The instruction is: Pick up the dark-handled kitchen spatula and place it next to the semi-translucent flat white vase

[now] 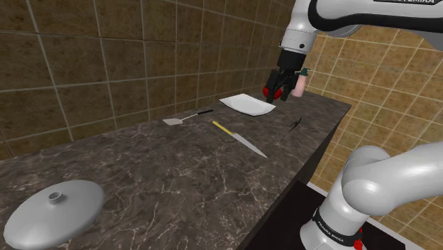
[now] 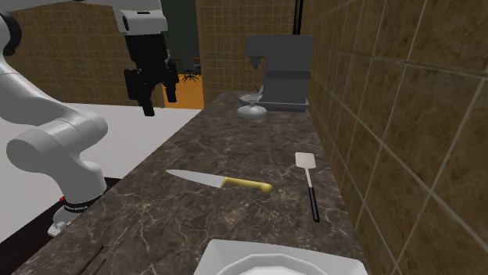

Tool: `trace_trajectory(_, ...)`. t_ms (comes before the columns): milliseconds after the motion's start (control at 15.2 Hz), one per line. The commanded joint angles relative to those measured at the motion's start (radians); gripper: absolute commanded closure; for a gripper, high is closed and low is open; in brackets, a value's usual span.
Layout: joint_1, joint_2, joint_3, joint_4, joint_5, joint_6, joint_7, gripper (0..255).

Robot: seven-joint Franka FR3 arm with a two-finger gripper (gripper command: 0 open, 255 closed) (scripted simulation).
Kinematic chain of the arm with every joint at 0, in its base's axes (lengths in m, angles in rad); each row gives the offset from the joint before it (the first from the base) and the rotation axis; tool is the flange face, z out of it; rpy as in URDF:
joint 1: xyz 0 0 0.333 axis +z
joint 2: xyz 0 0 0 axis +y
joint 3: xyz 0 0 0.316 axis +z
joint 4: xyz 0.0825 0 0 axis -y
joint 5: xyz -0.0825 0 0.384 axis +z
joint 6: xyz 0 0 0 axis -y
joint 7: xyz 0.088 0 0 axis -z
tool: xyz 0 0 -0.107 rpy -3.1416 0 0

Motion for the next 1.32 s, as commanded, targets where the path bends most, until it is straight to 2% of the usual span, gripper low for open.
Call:
trace_trajectory(0, 0.0, 0.0, 0.0, 0.0, 0.0, 0.0, 0.0, 0)
trace_trajectory(330, -0.033, 0.122, 0.125, 0.019, 0.06, 0.116, 0.271, 0)
trace_trajectory(660, -0.076, 0.287, 0.235, 0.091, 0.079, 0.219, 0.539, 0)
trace_trajectory(924, -0.113, 0.44, 0.307, 0.182, 0.06, 0.283, 0.754, 0)
trace_trajectory(1254, -0.148, 0.646, 0.366, 0.33, -0.007, 0.33, 1.025, 0)
